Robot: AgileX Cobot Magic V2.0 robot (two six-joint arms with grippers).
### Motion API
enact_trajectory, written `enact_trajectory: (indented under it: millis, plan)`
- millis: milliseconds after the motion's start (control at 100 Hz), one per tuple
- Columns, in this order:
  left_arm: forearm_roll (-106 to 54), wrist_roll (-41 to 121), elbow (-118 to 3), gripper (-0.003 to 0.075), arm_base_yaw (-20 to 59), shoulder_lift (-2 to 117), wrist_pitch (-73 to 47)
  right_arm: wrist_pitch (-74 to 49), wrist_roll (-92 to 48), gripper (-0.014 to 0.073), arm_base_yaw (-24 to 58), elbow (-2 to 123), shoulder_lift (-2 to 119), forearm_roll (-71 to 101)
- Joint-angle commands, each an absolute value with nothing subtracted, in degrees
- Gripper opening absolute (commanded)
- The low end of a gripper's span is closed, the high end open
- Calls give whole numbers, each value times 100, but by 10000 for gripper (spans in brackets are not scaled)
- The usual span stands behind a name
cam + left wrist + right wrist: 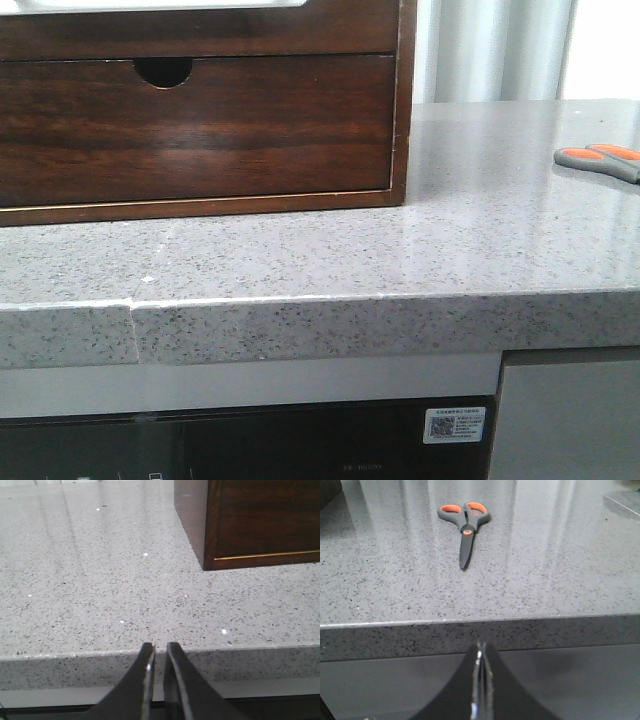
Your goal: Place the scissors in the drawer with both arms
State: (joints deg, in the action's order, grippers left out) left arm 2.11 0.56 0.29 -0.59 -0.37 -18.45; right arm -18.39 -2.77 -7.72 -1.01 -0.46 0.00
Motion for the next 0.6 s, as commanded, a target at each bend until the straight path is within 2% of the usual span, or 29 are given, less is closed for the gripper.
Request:
enact_trajectory:
  millis: [0,590]
  plan:
    - [199,69,116,4,-26,-227,-1501,-1753,-288,-106,-811,-168,-178,-81]
    - [401,69,116,4,-26,-227,-1263,-1753,-288,-106,-811,-168,-178,-81]
